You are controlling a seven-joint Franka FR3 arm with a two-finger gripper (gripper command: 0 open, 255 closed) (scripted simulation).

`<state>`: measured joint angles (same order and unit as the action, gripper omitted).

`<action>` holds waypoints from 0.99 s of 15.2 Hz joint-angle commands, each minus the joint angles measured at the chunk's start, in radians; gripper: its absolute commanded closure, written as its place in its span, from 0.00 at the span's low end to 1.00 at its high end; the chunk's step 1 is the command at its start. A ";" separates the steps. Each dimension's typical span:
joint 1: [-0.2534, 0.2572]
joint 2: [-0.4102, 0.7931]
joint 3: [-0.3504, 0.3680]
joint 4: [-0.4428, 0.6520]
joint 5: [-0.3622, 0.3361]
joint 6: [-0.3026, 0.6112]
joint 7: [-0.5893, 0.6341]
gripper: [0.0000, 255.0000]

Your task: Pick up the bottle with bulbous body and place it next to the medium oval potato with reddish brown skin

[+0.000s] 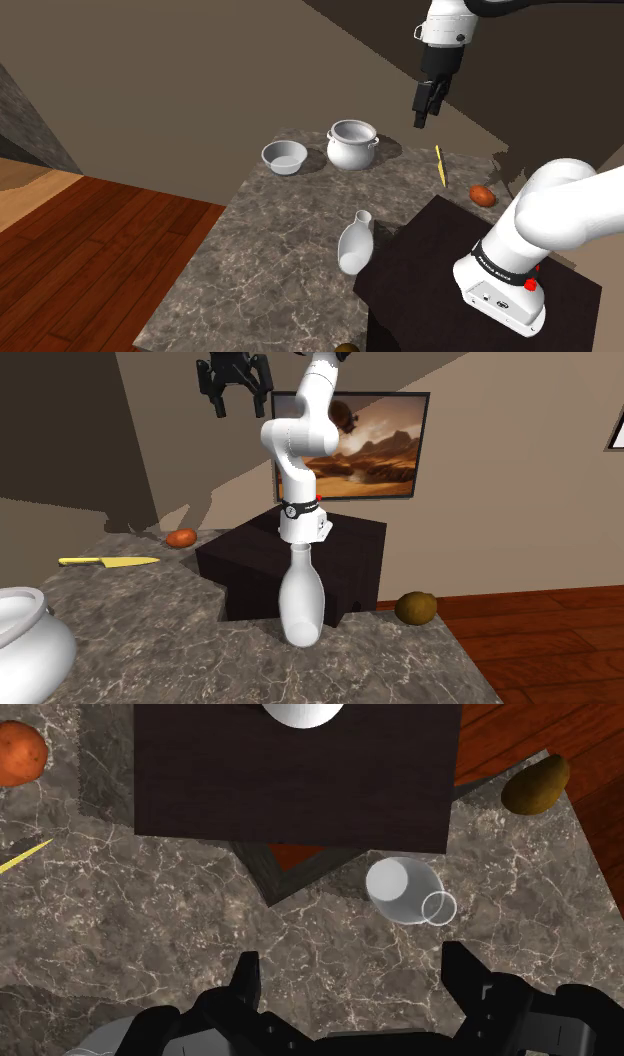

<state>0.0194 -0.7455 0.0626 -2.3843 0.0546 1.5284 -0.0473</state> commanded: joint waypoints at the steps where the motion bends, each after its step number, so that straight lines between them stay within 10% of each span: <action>1: 0.000 0.000 0.000 0.000 0.000 0.000 0.000 0.00; 15: 0.068 0.225 0.213 -0.225 0.116 0.439 0.206 0.00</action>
<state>0.0818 -0.5545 0.2549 -2.5997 0.1615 1.9221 0.1386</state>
